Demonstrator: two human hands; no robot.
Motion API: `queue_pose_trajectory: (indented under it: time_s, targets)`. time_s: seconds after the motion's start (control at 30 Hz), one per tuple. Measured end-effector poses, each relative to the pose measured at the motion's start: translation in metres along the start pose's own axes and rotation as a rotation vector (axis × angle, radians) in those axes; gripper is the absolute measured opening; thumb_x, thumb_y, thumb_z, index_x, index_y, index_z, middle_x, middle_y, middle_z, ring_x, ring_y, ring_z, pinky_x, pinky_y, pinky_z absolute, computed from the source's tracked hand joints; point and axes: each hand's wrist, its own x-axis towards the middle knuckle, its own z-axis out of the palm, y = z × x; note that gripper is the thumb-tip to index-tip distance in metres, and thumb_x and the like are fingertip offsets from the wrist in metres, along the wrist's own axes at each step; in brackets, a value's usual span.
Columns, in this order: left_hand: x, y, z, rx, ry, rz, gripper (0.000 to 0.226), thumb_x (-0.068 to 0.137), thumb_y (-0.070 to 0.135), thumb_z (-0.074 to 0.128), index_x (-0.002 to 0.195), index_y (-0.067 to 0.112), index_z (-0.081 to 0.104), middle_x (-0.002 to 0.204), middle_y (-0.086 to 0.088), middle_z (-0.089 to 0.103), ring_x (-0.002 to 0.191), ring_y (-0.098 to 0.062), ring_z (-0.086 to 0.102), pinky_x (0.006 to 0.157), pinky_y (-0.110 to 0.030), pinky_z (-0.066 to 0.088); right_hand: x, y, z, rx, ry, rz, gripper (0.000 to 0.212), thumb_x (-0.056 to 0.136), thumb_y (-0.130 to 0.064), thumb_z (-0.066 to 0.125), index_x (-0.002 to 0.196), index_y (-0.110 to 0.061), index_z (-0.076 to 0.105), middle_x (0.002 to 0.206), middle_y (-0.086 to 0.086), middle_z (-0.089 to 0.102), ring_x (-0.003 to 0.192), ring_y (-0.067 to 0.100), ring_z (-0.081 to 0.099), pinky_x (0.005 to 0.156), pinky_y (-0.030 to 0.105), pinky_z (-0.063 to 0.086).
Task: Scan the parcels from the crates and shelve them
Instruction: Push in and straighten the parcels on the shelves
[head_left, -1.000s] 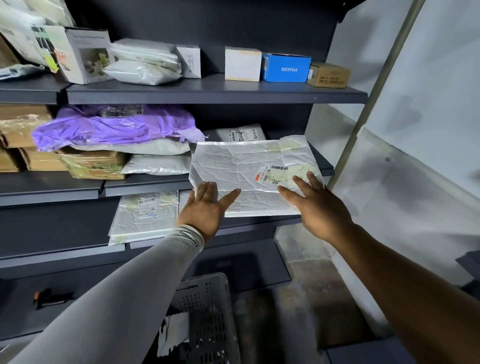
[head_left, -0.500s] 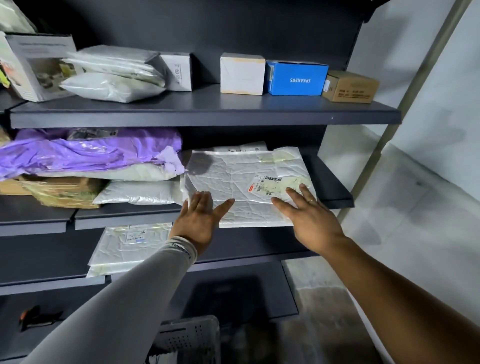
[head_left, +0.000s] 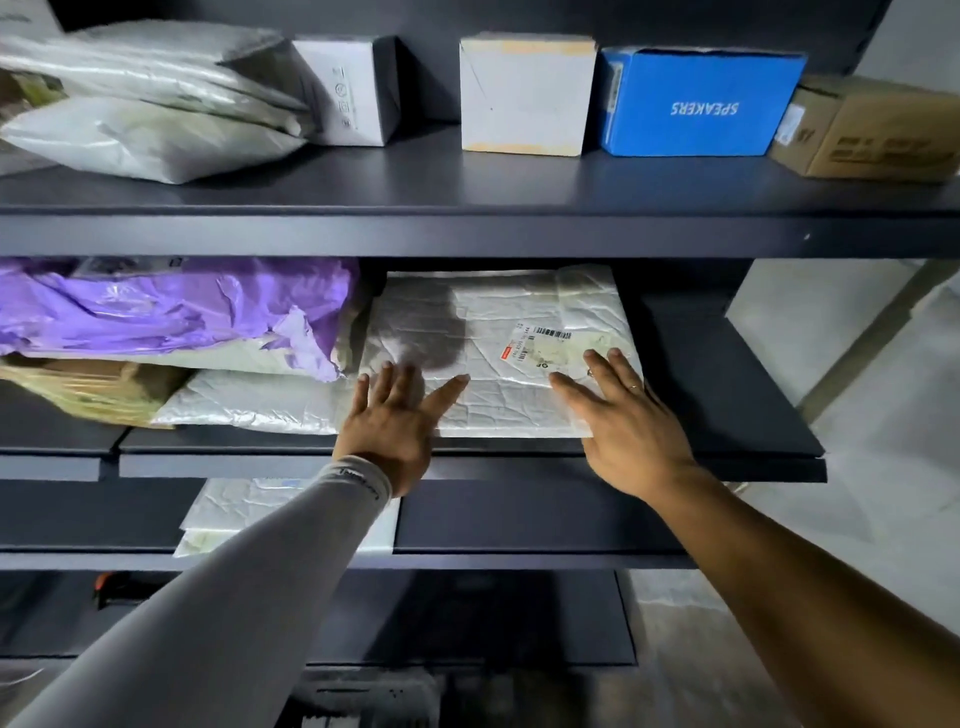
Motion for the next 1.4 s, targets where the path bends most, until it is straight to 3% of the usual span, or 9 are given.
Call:
queue_pose_trajectory:
  time_s: [0.07,0.17,0.23,0.3,0.37,0.63,0.8,1.1,1.4]
  targets:
    - [0.007,-0.008,0.007,-0.015,0.005,-0.024,0.074,0.106,0.030,0.036,0.158,0.059,-0.009,0.174,-0.014,0.001,0.160,-0.037,-0.003,0.129,-0.050,-0.003,0.012,0.000,0.008,0.014,0.011,-0.031,0.073,0.095,-0.048,0.057,0.162,-0.040,0.028,0.172,0.009,0.020,0.160,0.034,0.007,0.122,0.053,0.033]
    - [0.017,-0.020,0.015,-0.048,-0.020,-0.034,0.076,0.103,0.034,0.042,0.159,0.057,-0.004,0.173,-0.016,0.004,0.160,-0.036,0.000,0.130,-0.046,0.002,0.026,-0.002,0.015,0.034,-0.005,-0.030,0.086,0.085,-0.086,0.034,0.160,-0.045,0.024,0.173,0.005,0.015,0.161,0.030,0.001,0.124,0.053,0.028]
    - [0.022,-0.024,0.018,-0.073,-0.054,-0.044,0.075,0.101,0.054,0.043,0.158,0.058,-0.005,0.174,-0.015,0.001,0.160,-0.034,-0.003,0.130,-0.044,0.004,0.035,-0.003,0.018,0.004,-0.033,-0.024,0.096,0.079,-0.095,0.026,0.161,-0.046,0.018,0.174,0.003,0.008,0.161,0.029,-0.004,0.127,0.055,0.017]
    - [0.027,-0.026,0.021,-0.076,-0.063,-0.060,0.082,0.087,0.084,0.027,0.157,0.060,-0.006,0.174,-0.014,-0.001,0.160,-0.033,-0.006,0.130,-0.044,0.004,0.042,-0.004,0.020,-0.032,-0.036,-0.024,0.101,0.076,-0.099,0.019,0.161,-0.046,0.016,0.174,0.005,0.007,0.161,0.031,-0.006,0.127,0.059,0.006]
    - [0.033,-0.025,0.024,-0.065,-0.068,-0.073,0.092,0.076,0.096,0.014,0.157,0.059,-0.006,0.173,-0.015,-0.001,0.160,-0.033,-0.006,0.130,-0.045,0.004,0.049,-0.005,0.024,-0.044,-0.041,-0.015,0.104,0.074,-0.102,0.014,0.161,-0.045,0.018,0.174,0.007,0.008,0.160,0.032,-0.004,0.127,0.060,0.001]
    - [0.041,-0.021,0.039,-0.054,-0.073,-0.131,0.100,0.073,0.104,0.010,0.158,0.055,-0.008,0.174,-0.009,-0.010,0.160,-0.026,-0.014,0.130,-0.046,0.000,0.057,-0.005,0.045,-0.036,-0.007,-0.006,0.097,0.079,-0.099,0.018,0.158,-0.044,0.029,0.171,0.011,0.020,0.159,0.036,0.010,0.127,0.060,0.006]
    - [0.043,-0.020,0.033,-0.017,-0.083,-0.125,0.104,0.070,0.106,0.014,0.158,0.057,-0.009,0.174,-0.009,-0.011,0.159,-0.027,-0.017,0.129,-0.047,-0.003,0.061,-0.006,0.038,-0.099,-0.059,-0.021,0.101,0.077,-0.101,0.014,0.160,-0.044,0.023,0.172,0.012,0.017,0.159,0.037,0.008,0.126,0.061,0.002]
    - [-0.009,-0.008,0.015,-0.028,0.134,-0.013,0.086,0.086,0.087,0.014,0.162,0.051,-0.002,0.174,-0.004,-0.012,0.160,-0.030,-0.010,0.129,-0.053,-0.002,0.033,-0.052,-0.020,-0.217,-0.088,0.029,0.100,0.079,-0.098,0.013,0.163,-0.046,0.001,0.175,0.005,-0.002,0.160,0.031,-0.009,0.125,0.061,-0.006]
    - [-0.133,-0.064,0.023,-0.006,0.098,0.141,0.072,0.098,0.075,0.023,0.162,0.050,0.001,0.174,-0.005,-0.012,0.160,-0.032,-0.009,0.129,-0.053,0.000,-0.051,-0.163,-0.032,-0.184,-0.064,0.025,0.088,0.084,-0.087,0.003,0.163,-0.048,0.001,0.175,0.005,0.000,0.161,0.030,-0.003,0.127,0.056,-0.009]
